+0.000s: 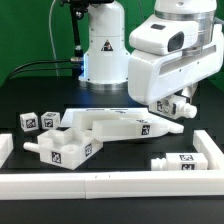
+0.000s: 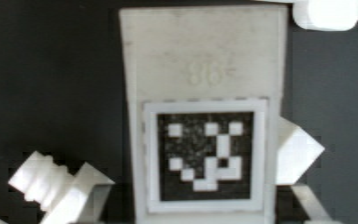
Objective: Assemble chair
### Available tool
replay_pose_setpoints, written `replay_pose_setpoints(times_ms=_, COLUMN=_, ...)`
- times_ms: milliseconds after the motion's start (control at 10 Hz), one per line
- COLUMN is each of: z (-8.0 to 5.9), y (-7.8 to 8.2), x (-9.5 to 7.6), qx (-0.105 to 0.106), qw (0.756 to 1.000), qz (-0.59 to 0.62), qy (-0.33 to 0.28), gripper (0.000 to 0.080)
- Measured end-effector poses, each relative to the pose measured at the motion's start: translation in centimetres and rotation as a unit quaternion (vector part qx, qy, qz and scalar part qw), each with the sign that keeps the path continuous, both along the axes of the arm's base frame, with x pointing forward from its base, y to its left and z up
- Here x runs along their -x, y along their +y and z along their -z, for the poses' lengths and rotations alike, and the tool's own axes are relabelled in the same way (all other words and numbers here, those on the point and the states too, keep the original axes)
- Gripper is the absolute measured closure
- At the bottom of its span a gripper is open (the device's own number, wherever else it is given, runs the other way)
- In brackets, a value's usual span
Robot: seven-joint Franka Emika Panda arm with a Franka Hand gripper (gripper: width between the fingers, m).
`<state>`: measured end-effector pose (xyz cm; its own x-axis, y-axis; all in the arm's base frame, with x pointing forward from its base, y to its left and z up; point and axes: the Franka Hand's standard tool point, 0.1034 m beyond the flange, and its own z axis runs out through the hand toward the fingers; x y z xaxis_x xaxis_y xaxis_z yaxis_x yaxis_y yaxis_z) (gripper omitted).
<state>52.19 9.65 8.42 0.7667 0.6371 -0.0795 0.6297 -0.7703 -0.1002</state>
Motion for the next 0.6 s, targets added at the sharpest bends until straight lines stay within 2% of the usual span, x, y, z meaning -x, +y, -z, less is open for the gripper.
replay_pose_setpoints(times_ms=300, z=0.6, y=2.4, x=2.1, qx=-0.011, qw=0.992, qz=-0.126, qy=-0.024, gripper=0.0515)
replay_pose_setpoints(times_ms=400, z=0.4, y=1.5, x=1.8, qx=-0.023, qw=0.994, qz=-0.091, qy=-0.051, gripper=0.0515)
replay_pose_setpoints(times_ms=600, z=0.6, y=1.3, x=2.1, qx=-0.021, qw=0.995, qz=-0.092, qy=-0.044, gripper=0.0515)
